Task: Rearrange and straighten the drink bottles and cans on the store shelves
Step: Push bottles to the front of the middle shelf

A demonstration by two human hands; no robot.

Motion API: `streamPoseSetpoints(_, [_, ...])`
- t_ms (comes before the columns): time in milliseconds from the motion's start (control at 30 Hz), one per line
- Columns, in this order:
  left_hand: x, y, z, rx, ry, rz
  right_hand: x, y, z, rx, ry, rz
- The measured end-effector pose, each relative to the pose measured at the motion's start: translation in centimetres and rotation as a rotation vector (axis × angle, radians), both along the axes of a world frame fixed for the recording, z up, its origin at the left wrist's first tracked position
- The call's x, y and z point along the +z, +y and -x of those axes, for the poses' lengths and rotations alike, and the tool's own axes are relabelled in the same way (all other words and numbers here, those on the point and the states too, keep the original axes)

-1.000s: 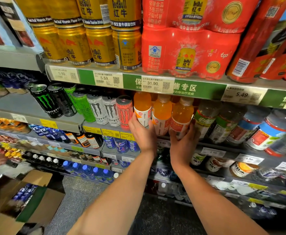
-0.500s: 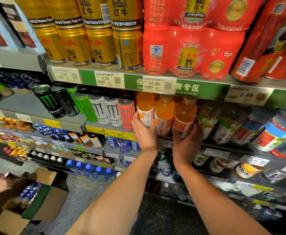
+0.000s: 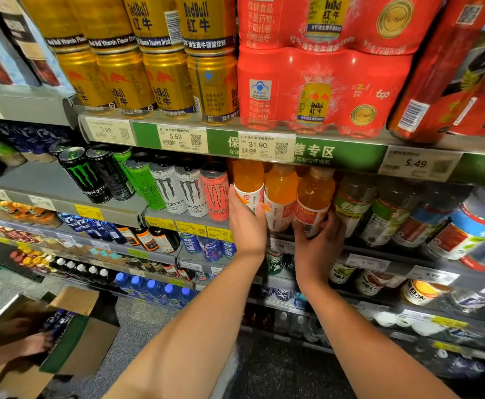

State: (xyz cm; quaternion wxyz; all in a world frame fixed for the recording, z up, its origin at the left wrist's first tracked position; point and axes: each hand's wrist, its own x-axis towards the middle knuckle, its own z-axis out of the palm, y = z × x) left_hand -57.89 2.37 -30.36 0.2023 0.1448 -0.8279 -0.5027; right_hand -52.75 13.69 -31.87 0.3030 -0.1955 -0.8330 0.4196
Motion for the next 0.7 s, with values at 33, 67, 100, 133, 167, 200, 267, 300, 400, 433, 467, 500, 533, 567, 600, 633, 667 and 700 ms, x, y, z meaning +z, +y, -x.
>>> streamPoseSetpoints(33, [0.0,0.0,0.0,-0.011,0.001,0.005,-0.1,0.0,0.0,0.002,0.003,0.003])
streamPoseSetpoints(67, [0.0,0.0,0.0,-0.018,0.002,0.012,-0.1,0.0,0.1,0.005,0.004,0.007])
streamPoseSetpoints(100, [0.0,-0.1,0.0,-0.021,0.003,0.021,-0.1,0.0,0.1,0.008,0.005,0.009])
streamPoseSetpoints(133, [-0.1,-0.1,0.0,-0.027,0.004,0.027,-0.1,0.0,0.1,0.009,0.005,0.010])
streamPoseSetpoints(167, [-0.1,-0.2,0.0,-0.035,0.001,0.033,-0.1,0.0,0.1,0.009,0.006,0.012])
streamPoseSetpoints(200, [-0.2,-0.3,0.0,-0.049,-0.009,0.038,-0.1,0.0,0.0,0.007,0.009,0.015])
streamPoseSetpoints(267, [-0.3,-0.5,0.1,-0.080,-0.031,0.036,-0.1,0.0,-0.1,0.007,0.016,0.020])
streamPoseSetpoints(300, [-0.4,-0.7,0.1,-0.086,-0.032,0.035,-0.1,0.0,-0.1,0.008,0.018,0.018])
streamPoseSetpoints(400, [-0.6,-0.8,0.2,-0.071,0.001,0.050,0.1,0.1,-0.2,0.014,0.027,0.009])
streamPoseSetpoints(433, [-0.6,-0.9,0.2,-0.061,0.029,0.050,0.1,0.2,-0.3,0.016,0.029,0.011])
streamPoseSetpoints(467, [-0.5,-0.9,0.1,-0.046,0.054,0.046,0.2,0.3,-0.3,0.019,0.030,0.012])
streamPoseSetpoints(500, [-0.4,-0.9,-0.1,-0.029,0.074,0.045,0.2,0.4,-0.4,0.022,0.031,0.015])
streamPoseSetpoints(533, [-0.4,-0.9,-0.2,-0.010,0.087,0.052,0.2,0.5,-0.6,0.024,0.030,0.019])
streamPoseSetpoints(567, [-0.4,-0.9,-0.4,0.004,0.098,0.062,0.2,0.6,-0.7,0.027,0.025,0.023])
streamPoseSetpoints(600, [-0.5,-0.9,-0.6,0.013,0.103,0.069,0.2,0.6,-0.8,0.030,0.018,0.027])
streamPoseSetpoints(633, [-0.7,-0.8,-0.9,0.020,0.100,0.068,0.3,0.7,-0.9,0.035,0.013,0.027])
streamPoseSetpoints(667, [-0.7,-0.7,-1.2,0.029,0.095,0.063,0.2,0.8,-0.9,0.043,0.012,0.027])
streamPoseSetpoints(700, [-0.8,-0.6,-1.5,0.043,0.090,0.056,0.2,0.9,-0.9,0.052,0.016,0.029])
